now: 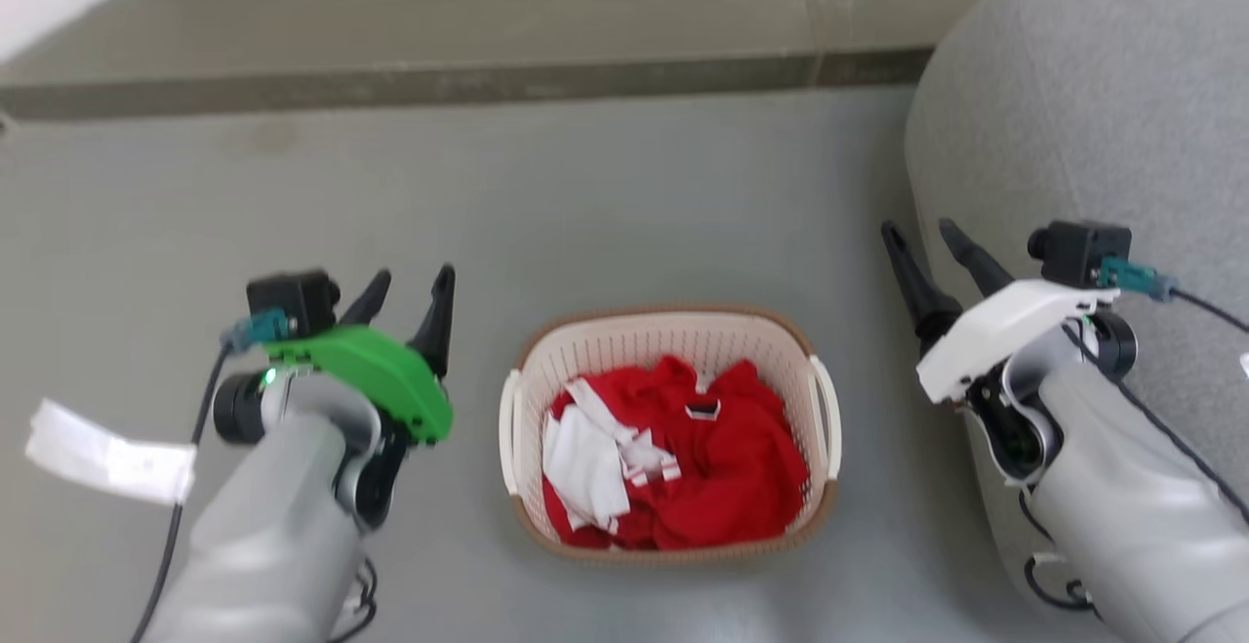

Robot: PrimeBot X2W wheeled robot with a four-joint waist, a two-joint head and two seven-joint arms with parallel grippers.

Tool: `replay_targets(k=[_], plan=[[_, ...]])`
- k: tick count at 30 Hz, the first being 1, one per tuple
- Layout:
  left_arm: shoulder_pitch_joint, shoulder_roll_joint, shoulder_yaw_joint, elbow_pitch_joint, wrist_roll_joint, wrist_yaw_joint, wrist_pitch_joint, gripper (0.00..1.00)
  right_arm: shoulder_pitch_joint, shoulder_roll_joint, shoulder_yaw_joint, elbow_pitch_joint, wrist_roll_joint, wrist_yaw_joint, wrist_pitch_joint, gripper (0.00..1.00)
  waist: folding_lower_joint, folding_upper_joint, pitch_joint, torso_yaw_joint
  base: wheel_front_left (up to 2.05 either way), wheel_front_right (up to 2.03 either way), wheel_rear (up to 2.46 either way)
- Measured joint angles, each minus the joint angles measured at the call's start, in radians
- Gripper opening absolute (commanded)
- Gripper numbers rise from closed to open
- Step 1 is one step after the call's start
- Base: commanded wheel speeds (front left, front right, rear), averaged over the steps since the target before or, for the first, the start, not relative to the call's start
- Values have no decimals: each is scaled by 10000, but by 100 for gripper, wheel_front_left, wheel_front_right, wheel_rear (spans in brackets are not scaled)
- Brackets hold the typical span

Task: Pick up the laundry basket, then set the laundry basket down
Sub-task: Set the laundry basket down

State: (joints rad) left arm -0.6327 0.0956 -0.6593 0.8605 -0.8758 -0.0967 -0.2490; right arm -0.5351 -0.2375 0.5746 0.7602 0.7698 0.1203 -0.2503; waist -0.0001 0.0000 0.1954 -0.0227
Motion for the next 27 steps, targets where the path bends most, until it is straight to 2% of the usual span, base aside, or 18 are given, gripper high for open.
replay_targets(k=[12, 20, 27], plan=[[1665, 299, 1358, -2353, 1425, 456, -27, 100, 1504, 25, -1064, -1764, -1070, -322, 0, 100, 0, 0, -1274, 183, 0, 0, 0], [2846, 299, 2190, -3712, 2253, 777, -27, 100, 2280, 38, -1818, -2874, -1779, -606, 0, 100, 0, 0, -1543, 246, 0, 0, 0], [3661, 339, 2869, -4886, 2940, 980, -27, 100, 2818, 92, -2355, -3682, -2324, -702, 0, 100, 0, 0, -1555, 230, 0, 0, 0]])
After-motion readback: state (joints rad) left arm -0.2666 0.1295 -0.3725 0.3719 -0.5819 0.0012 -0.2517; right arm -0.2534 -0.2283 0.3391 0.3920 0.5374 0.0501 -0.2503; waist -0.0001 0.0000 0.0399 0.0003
